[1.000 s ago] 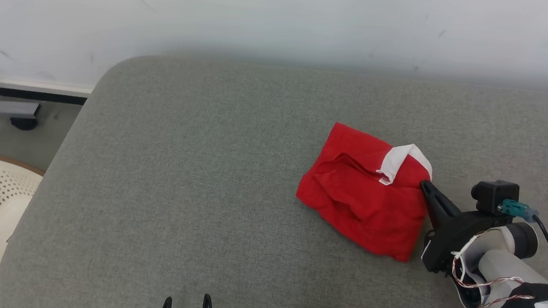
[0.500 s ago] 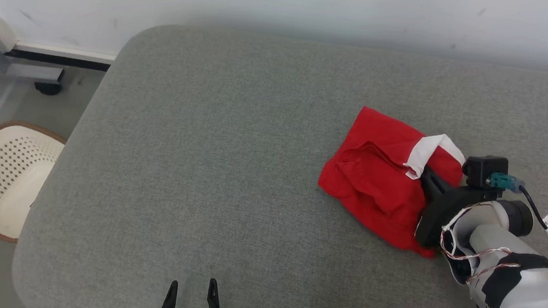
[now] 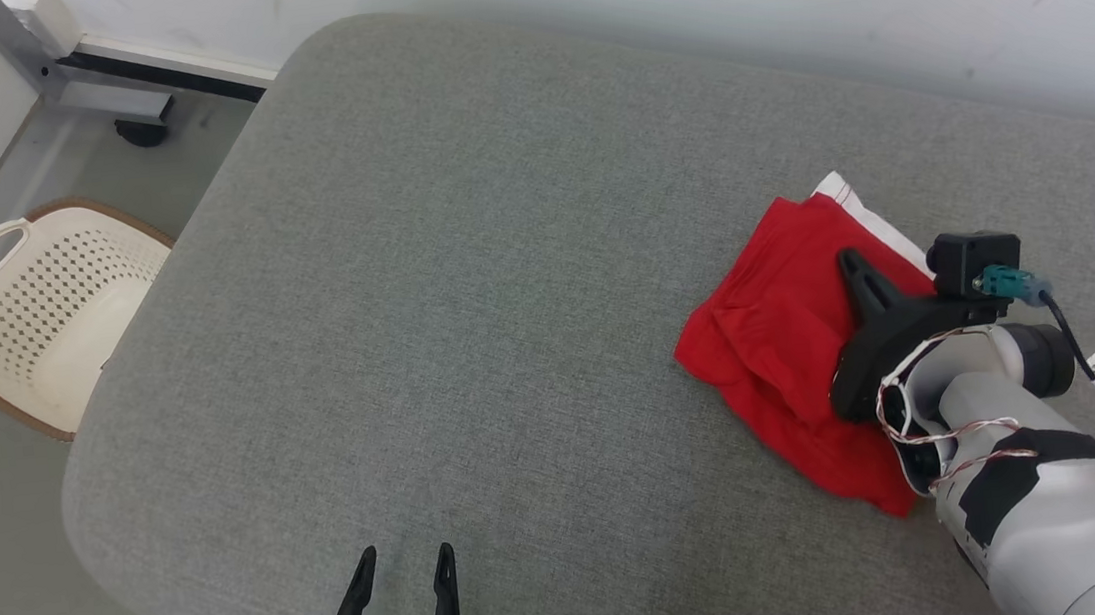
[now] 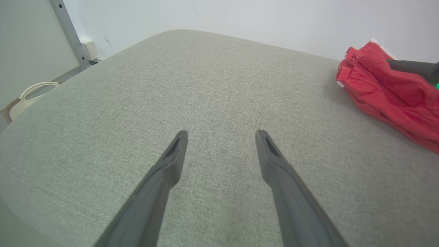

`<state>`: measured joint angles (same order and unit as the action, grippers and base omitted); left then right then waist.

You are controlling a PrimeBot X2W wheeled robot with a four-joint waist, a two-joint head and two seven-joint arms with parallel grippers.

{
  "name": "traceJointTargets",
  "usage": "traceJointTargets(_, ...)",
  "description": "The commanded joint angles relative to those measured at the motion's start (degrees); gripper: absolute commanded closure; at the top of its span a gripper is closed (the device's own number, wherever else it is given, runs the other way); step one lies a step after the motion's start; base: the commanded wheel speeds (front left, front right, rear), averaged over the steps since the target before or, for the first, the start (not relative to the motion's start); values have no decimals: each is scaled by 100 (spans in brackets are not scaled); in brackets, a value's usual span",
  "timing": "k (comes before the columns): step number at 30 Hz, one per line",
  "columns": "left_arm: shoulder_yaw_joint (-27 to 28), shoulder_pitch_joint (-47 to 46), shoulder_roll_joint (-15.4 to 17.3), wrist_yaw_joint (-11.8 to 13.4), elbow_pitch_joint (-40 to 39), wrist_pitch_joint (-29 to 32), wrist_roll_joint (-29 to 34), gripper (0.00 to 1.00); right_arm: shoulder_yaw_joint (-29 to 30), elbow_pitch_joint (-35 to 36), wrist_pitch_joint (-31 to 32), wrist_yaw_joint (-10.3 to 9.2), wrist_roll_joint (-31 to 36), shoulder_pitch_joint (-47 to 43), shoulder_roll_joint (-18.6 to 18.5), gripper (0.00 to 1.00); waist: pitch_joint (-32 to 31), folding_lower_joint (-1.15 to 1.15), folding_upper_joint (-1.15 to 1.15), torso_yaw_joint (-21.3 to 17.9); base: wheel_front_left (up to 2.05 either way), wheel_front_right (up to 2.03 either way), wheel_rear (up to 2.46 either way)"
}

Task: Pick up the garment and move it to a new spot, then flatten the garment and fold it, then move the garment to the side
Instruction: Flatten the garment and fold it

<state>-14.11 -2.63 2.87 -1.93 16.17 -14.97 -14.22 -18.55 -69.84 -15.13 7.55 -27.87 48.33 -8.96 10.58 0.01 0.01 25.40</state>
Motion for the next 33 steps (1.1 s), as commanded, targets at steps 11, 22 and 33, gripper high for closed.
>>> traceJointTargets(11,-32,-10,2,69,33,-23,-77,0,495,-63,-2,-15,401,62,-28,100,-23,-1,-1,88,0,0,0)
traceJointTargets(22,18,-38,3,35,-53,-24,-19,0,827,359,-2,-14,929,-439,89,100,-17,-1,-1,7,0,0,0)
traceJointTargets(33,36,9,2,22,-27,-24,-24,0,365,1108,-1,-14,1102,-1056,497,100,-61,-1,-1,6,0,0,0)
